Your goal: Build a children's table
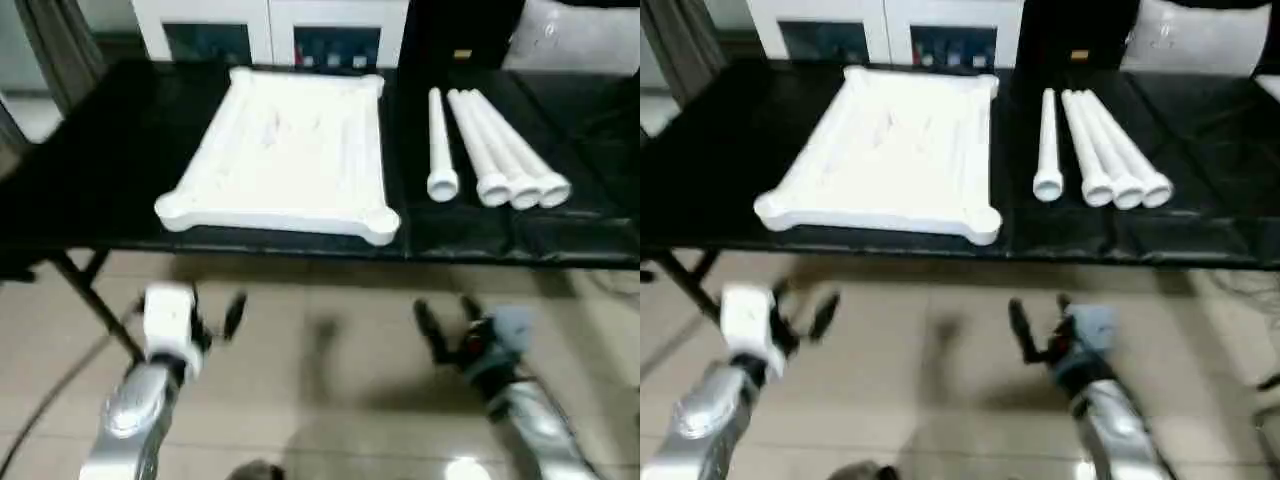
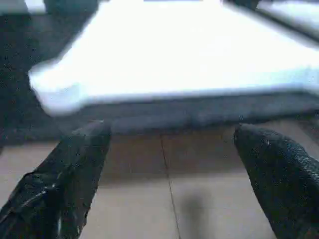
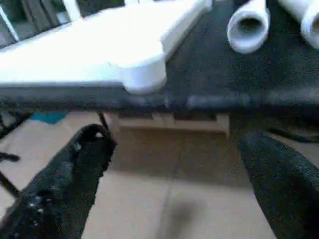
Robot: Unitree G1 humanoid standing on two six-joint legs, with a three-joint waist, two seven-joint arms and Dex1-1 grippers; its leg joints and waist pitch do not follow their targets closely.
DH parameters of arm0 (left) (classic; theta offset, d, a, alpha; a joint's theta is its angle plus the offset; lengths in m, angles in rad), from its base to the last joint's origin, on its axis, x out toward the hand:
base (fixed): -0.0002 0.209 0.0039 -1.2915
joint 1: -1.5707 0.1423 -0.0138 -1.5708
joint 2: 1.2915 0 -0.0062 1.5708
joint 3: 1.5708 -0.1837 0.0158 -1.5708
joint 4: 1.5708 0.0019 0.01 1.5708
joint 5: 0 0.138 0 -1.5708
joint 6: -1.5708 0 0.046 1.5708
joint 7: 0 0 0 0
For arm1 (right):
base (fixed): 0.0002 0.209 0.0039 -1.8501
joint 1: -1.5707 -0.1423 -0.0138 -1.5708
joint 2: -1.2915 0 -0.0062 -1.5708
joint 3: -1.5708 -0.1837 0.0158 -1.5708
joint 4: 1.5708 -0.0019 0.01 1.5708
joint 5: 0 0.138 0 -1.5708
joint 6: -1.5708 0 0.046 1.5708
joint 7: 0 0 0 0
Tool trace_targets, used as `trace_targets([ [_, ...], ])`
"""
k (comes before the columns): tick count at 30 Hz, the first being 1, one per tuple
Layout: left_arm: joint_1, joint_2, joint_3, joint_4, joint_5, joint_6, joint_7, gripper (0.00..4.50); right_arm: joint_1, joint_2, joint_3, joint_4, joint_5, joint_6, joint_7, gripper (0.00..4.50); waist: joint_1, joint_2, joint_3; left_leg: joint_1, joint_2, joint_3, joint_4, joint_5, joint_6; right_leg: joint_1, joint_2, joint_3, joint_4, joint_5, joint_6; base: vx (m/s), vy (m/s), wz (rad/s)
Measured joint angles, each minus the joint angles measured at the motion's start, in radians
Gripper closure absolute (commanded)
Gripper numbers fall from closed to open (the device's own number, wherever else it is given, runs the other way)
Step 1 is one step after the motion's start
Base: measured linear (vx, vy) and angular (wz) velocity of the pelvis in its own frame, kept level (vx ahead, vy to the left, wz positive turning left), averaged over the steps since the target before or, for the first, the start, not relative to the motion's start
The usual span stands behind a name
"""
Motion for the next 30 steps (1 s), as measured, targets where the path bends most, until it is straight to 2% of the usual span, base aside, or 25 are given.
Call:
trace_targets([
  [4, -0.007, 0.001, -0.008, -0.110, -0.018, 0.086, 0.007, 0.05, 0.018, -0.020, -0.037, -0.164, -0.018, 0.103, -0.076, 0.00, -0.002, 0.007, 0.002, 0.000, 0.000, 0.000, -0.008, 0.003, -0.004, -0.002, 0.002, 0.001, -0.005, -0.001, 0.004, 0.000, 0.000, 0.00],
  [6, -0.042, 0.001, -0.005, -0.133, -0.020, 0.123, 0.022, 0.05, 0.018, -0.032, -0.049, -0.212, -0.031, 0.153, -0.110, 0.00, -0.005, 0.004, 0.004, 0.000, 0.000, 0.000, -0.008, 0.003, -0.005, -0.002, 0.003, 0.002, -0.005, 0.000, 0.003, 0.000, 0.000, 0.00],
  [8, -0.105, -0.015, 0.015, -0.146, -0.028, 0.163, 0.060, 0.05, -0.019, -0.026, -0.048, -0.248, -0.045, 0.166, -0.137, 0.00, -0.008, -0.002, 0.005, -0.001, 0.001, 0.000, -0.008, 0.004, -0.005, -0.003, 0.004, 0.002, -0.005, 0.001, 0.001, 0.000, 0.000, 0.00],
  [10, -0.145, -0.025, 0.038, -0.160, -0.040, 0.202, 0.094, 0.05, -0.053, -0.027, -0.033, -0.286, -0.074, 0.153, -0.145, 0.00, -0.019, -0.005, 0.004, -0.001, 0.001, 0.000, -0.008, 0.004, -0.005, -0.003, 0.004, 0.002, -0.005, 0.001, 0.001, 0.000, 0.000, 0.00],
  [12, -0.172, -0.020, 0.053, -0.160, -0.049, 0.239, 0.105, 0.05, -0.093, -0.032, -0.004, -0.316, -0.094, 0.243, -0.177, 0.00, -0.030, -0.009, 0.001, -0.002, 0.001, 0.000, -0.008, 0.004, -0.005, -0.003, 0.004, 0.001, -0.005, 0.001, 0.001, 0.000, 0.000, 0.00],
  [16, -0.182, 0.001, 0.052, -0.159, -0.049, 0.268, 0.093, 0.05, -0.100, -0.024, 0.038, -0.324, -0.069, 0.322, -0.171, 0.00, -0.033, -0.009, 0.000, 0.000, 0.001, 0.000, -0.008, 0.002, -0.006, -0.001, 0.004, 0.001, -0.007, 0.001, 0.001, 0.000, 0.000, 0.00],
  [18, -0.203, 0.001, 0.053, -0.151, -0.049, 0.289, 0.095, 0.05, -0.140, -0.003, 0.040, -0.321, -0.071, 0.343, -0.185, 0.00, -0.038, -0.008, 0.001, 0.006, 0.001, 0.000, -0.008, 0.002, -0.007, 0.005, 0.005, 0.001, -0.009, 0.000, 0.004, 0.000, 0.000, 0.00],
  [19, -0.219, 0.001, 0.053, -0.142, -0.048, 0.301, 0.097, 0.05, -0.162, 0.006, 0.041, -0.321, -0.073, 0.344, -0.194, 0.00, -0.039, -0.007, 0.002, 0.013, 0.001, 0.000, -0.010, 0.002, -0.007, 0.012, 0.005, 0.001, -0.011, -0.002, 0.007, 0.000, 0.000, 0.00],
  [20, -0.244, 0.003, 0.051, -0.127, -0.042, 0.323, 0.105, 0.05, -0.191, 0.012, 0.046, -0.314, -0.085, 0.341, -0.201, 0.00, -0.042, -0.005, 0.003, 0.027, 0.001, 0.000, -0.011, 0.000, -0.008, 0.022, 0.005, 0.001, -0.015, -0.004, 0.009, 0.000, 0.000, 0.00],
  [21, -0.259, 0.003, 0.048, -0.117, -0.037, 0.329, 0.106, 0.05, -0.210, 0.018, 0.051, -0.306, -0.092, 0.333, -0.203, 0.00, -0.044, -0.005, 0.003, 0.036, 0.001, 0.000, -0.012, -0.002, -0.009, 0.030, 0.005, 0.001, -0.017, -0.006, 0.009, 0.000, 0.000, 0.00],
  [22, -0.266, 0.003, 0.041, -0.117, -0.037, 0.331, 0.105, 0.05, -0.221, 0.025, 0.057, -0.303, -0.093, 0.330, -0.206, 0.00, -0.046, -0.005, 0.002, 0.041, 0.001, -0.001, -0.012, -0.005, -0.011, 0.036, 0.005, 0.001, -0.020, -0.006, 0.011, 0.000, 0.000, 0.00],
  [23, -0.267, 0.001, 0.031, -0.119, -0.038, 0.331, 0.104, 0.05, -0.223, 0.029, 0.061, -0.303, -0.092, 0.329, -0.206, 0.00, -0.048, -0.005, -0.001, 0.042, 0.000, -0.001, -0.013, -0.006, -0.011, 0.037, 0.005, 0.002, -0.021, -0.007, 0.011, 0.000, 0.000, 0.00],
  [24, -0.265, -0.005, 0.019, -0.120, -0.040, 0.332, 0.099, 0.05, -0.223, 0.031, 0.068, -0.301, -0.088, 0.340, -0.204, 0.00, -0.048, -0.008, -0.006, 0.036, 0.000, 0.000, -0.012, -0.006, -0.011, 0.039, 0.005, 0.004, -0.020, -0.007, 0.012, 0.000, 0.000, 0.00],
  [25, -0.265, -0.010, 0.010, -0.120, -0.042, 0.334, 0.096, 0.05, -0.224, 0.033, 0.068, -0.298, -0.082, 0.354, -0.203, 0.00, -0.047, -0.012, -0.009, 0.030, 0.000, -0.001, -0.011, -0.005, -0.011, 0.033, 0.005, 0.004, -0.018, -0.001, 0.006, 0.054, 0.005, 0.00],
  [27, -0.262, -0.020, -0.010, -0.119, -0.041, 0.335, 0.097, 0.05, -0.234, 0.046, 0.061, -0.281, -0.072, 0.376, -0.217, 0.00, -0.045, -0.019, -0.013, 0.011, 0.002, -0.004, 0.006, -0.002, -0.010, 0.016, 0.007, 0.005, -0.001, 0.000, 0.011, 0.000, 0.000, 0.00],
  [28, -0.262, -0.027, -0.018, -0.115, -0.037, 0.335, 0.098, 0.05, -0.244, 0.054, 0.054, -0.268, -0.070, 0.379, -0.223, 0.00, -0.045, -0.019, -0.012, 0.007, 0.002, -0.005, 0.009, -0.005, -0.008, 0.013, 0.007, 0.005, 0.001, -0.002, 0.009, 0.000, 0.000, 0.00],
  [30, -0.261, -0.032, -0.045, -0.113, -0.018, 0.331, 0.100, 0.05, -0.255, 0.057, 0.037, -0.245, -0.066, 0.388, -0.228, 0.00, -0.046, -0.019, -0.012, 0.011, 0.002, -0.004, 0.009, -0.013, -0.007, 0.017, 0.007, 0.005, -0.001, -0.008, 0.003, 0.000, 0.000, 0.00],
])
